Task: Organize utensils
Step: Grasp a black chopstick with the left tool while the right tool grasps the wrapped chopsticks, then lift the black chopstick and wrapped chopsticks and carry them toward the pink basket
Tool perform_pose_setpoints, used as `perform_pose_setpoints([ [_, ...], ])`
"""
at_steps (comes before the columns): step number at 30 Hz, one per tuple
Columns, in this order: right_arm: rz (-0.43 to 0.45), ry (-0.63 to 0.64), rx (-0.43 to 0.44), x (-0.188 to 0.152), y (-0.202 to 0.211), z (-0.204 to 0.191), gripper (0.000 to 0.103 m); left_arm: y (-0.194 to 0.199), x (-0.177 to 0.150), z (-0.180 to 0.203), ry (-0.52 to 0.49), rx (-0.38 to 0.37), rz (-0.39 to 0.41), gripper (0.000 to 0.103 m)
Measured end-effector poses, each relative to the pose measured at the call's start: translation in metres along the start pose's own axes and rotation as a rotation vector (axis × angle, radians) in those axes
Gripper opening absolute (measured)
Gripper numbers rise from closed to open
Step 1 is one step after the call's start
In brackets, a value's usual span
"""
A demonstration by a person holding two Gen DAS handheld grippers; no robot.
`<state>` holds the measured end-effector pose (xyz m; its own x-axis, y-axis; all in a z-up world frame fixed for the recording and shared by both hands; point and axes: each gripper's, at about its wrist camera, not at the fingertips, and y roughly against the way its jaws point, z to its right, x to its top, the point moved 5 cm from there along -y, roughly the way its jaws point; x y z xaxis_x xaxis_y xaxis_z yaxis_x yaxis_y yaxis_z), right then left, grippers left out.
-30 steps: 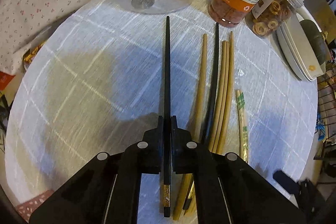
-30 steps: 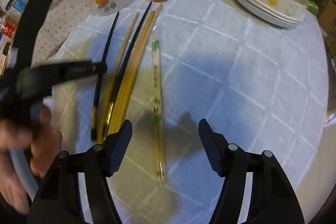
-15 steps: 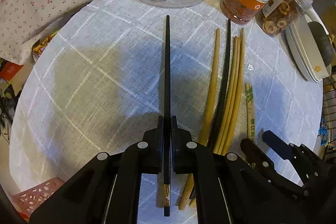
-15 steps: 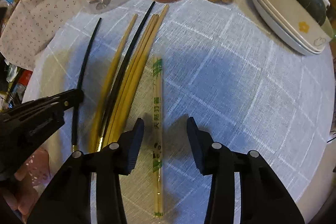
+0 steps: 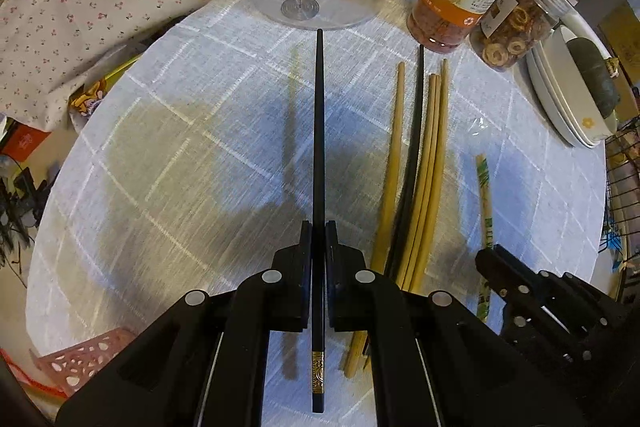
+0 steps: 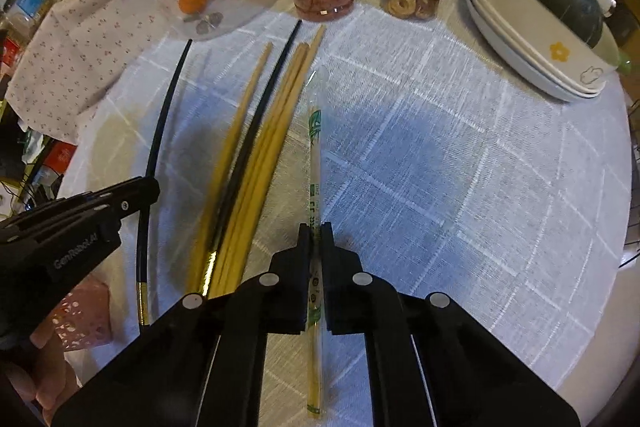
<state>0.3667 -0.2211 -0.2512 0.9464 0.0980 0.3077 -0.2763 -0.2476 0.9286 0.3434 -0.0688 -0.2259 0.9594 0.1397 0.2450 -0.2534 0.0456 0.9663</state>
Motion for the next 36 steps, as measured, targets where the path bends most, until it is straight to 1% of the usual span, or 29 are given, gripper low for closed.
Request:
perform_pose_setpoints([
  [4, 0.025, -0.02, 0.024, -0.008, 0.016, 0.004, 0.006, 0.013, -0.002, 0.004, -0.002, -0.039, 0.013, 0.005],
  [6, 0.027, -0.024, 0.042, -0.013, 0.02, 0.008, 0.006, 0.015, -0.003, 0.006, 0.008, -0.066, 0.006, 0.005],
  [8, 0.027, -0.041, 0.077, -0.015, 0.022, 0.006, 0.005, 0.018, -0.006, 0.007, 0.005, -0.057, 0.008, 0.005],
  [9, 0.024, -0.06, 0.121, -0.017, 0.024, 0.008, 0.005, 0.019, -0.008, 0.005, -0.003, -0.047, 0.008, 0.005],
  [10, 0.022, -0.07, 0.142, -0.018, 0.025, 0.008, 0.005, 0.022, -0.01, 0.008, -0.007, -0.047, 0.005, 0.005],
  [12, 0.022, -0.08, 0.173, -0.018, 0.027, 0.004, 0.005, 0.03, -0.015, 0.011, -0.016, -0.053, 0.007, 0.005],
  [14, 0.026, -0.083, 0.202, -0.019, 0.034, 0.0, 0.005, 0.045, -0.022, 0.016, -0.037, -0.042, 0.019, 0.005],
  [16, 0.041, -0.065, 0.21, -0.018, 0.043, -0.006, 0.005, 0.053, -0.027, 0.016, -0.049, -0.039, 0.019, 0.005],
  [18, 0.057, -0.044, 0.215, -0.017, 0.052, -0.013, 0.005, 0.06, -0.032, 0.012, -0.058, -0.04, 0.018, 0.005],
  [22, 0.095, 0.008, 0.166, -0.019, 0.064, -0.027, 0.005, 0.077, -0.044, 0.007, -0.077, -0.034, 0.037, 0.005],
  [24, 0.115, 0.023, 0.175, -0.02, 0.069, -0.031, 0.005, 0.084, -0.051, 0.006, -0.086, -0.035, 0.042, 0.005],
  [29, 0.132, 0.057, 0.172, -0.023, 0.08, -0.046, 0.005, 0.101, -0.066, 0.002, -0.093, -0.021, 0.076, 0.005],
  [32, 0.145, 0.071, 0.161, -0.023, 0.086, -0.051, 0.005, 0.111, -0.072, 0.004, -0.11, -0.051, 0.085, 0.005],
  [36, 0.17, 0.086, 0.154, -0.023, 0.097, -0.06, 0.005, 0.12, -0.078, 0.003, -0.134, -0.068, 0.108, 0.005],
])
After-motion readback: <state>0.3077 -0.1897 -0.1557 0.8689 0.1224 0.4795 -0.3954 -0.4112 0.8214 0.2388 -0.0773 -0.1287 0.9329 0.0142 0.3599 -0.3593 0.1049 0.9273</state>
